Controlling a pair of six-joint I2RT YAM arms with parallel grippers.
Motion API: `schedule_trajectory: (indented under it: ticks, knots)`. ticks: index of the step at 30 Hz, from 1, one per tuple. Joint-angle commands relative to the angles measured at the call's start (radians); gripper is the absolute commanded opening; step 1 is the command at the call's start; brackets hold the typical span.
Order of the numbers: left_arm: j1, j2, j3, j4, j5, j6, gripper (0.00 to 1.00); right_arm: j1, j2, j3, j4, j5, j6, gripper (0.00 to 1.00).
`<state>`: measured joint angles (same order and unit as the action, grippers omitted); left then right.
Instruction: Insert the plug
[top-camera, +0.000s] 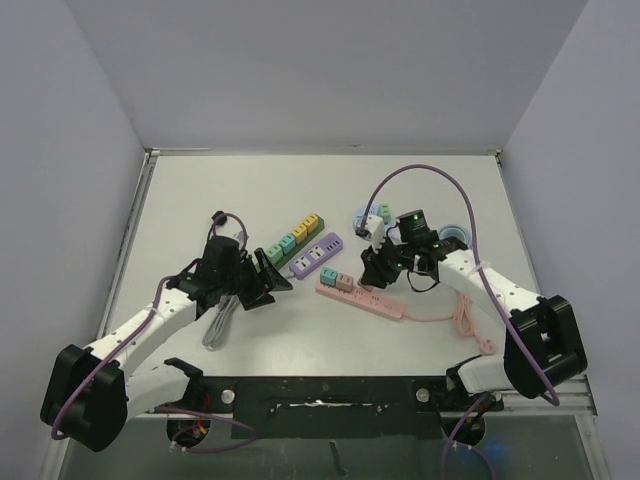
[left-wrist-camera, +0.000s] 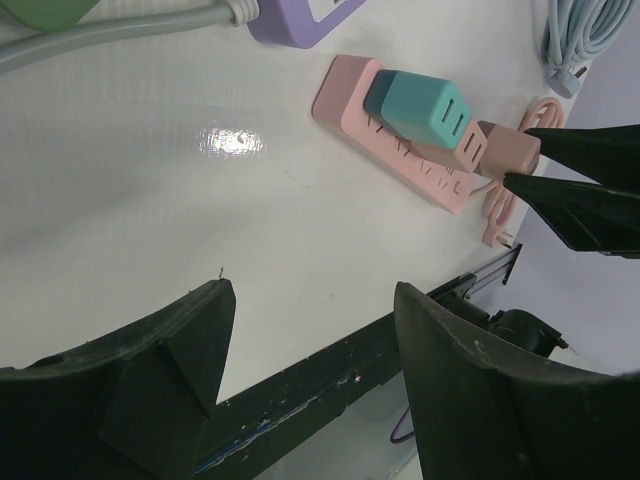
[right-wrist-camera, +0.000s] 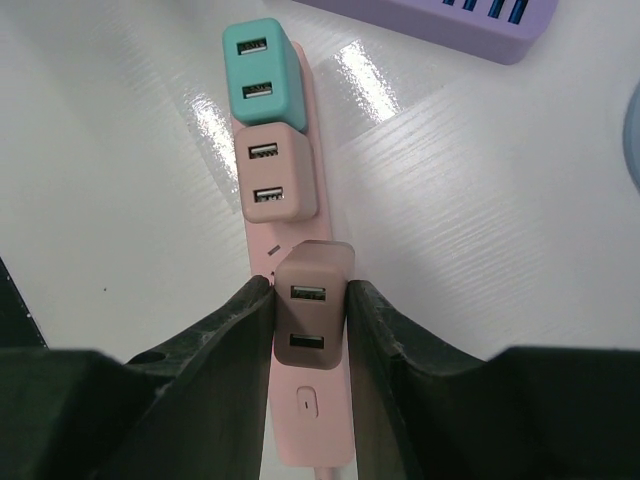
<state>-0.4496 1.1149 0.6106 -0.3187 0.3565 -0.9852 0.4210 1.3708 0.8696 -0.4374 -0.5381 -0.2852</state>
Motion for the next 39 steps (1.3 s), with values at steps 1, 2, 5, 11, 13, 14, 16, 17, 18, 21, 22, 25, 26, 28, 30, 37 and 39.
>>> schedule_trajectory:
  ticks: [1,2,5,11,13,14,16,17,18,21,22,25,26,28,30,37,39]
  knots:
    - [0.007,0.003,-0.002,0.047,0.005,0.006,0.63,0.011,-0.013,-0.012,0.04,-0.054,-0.011,0.2]
    - [0.006,0.003,-0.004,0.05,0.006,0.008,0.63,0.015,-0.003,-0.011,0.045,-0.049,-0.01,0.2]
    - [0.007,0.005,-0.009,0.053,0.008,0.011,0.62,0.024,0.034,-0.005,0.06,-0.036,-0.009,0.2]
    - [0.006,0.009,-0.01,0.053,0.009,0.021,0.59,0.04,0.066,-0.001,0.064,-0.028,-0.019,0.19]
    - [0.006,0.011,-0.01,0.055,0.009,0.023,0.58,0.043,0.07,0.0,0.052,-0.039,-0.027,0.19]
    - [0.006,0.011,-0.011,0.056,0.009,0.023,0.58,0.045,0.072,0.002,0.04,-0.046,-0.031,0.19]
    - [0.006,0.011,-0.012,0.056,0.01,0.024,0.58,0.047,0.068,0.002,0.025,-0.057,-0.037,0.19]
    - [0.006,0.011,-0.013,0.056,0.01,0.025,0.57,0.047,0.063,0.002,0.021,-0.065,-0.039,0.19]
    - [0.006,0.01,-0.013,0.056,0.01,0.025,0.57,0.047,0.057,0.001,0.018,-0.072,-0.042,0.19]
    - [0.006,0.008,-0.015,0.059,0.01,0.026,0.57,0.047,0.04,-0.001,0.02,-0.086,-0.045,0.19]
    - [0.006,0.008,-0.015,0.059,0.01,0.026,0.57,0.047,0.039,-0.001,0.02,-0.092,-0.044,0.18]
    - [0.006,0.007,-0.017,0.06,0.01,0.029,0.56,0.047,0.047,0.0,0.021,-0.104,-0.045,0.19]
    - [0.007,0.007,-0.016,0.061,0.01,0.029,0.56,0.046,0.05,-0.001,0.023,-0.098,-0.044,0.19]
    - [0.006,0.005,-0.017,0.061,0.01,0.031,0.56,0.047,0.057,-0.004,0.024,-0.093,-0.044,0.19]
    - [0.006,0.005,-0.019,0.061,0.01,0.031,0.56,0.046,0.061,-0.006,0.025,-0.086,-0.043,0.19]
    - [0.007,0.008,-0.017,0.068,0.008,0.035,0.56,0.048,0.086,-0.016,0.004,0.024,-0.069,0.25]
    - [0.006,0.01,-0.015,0.068,0.006,0.037,0.56,0.053,0.099,-0.022,-0.017,0.08,-0.081,0.29]
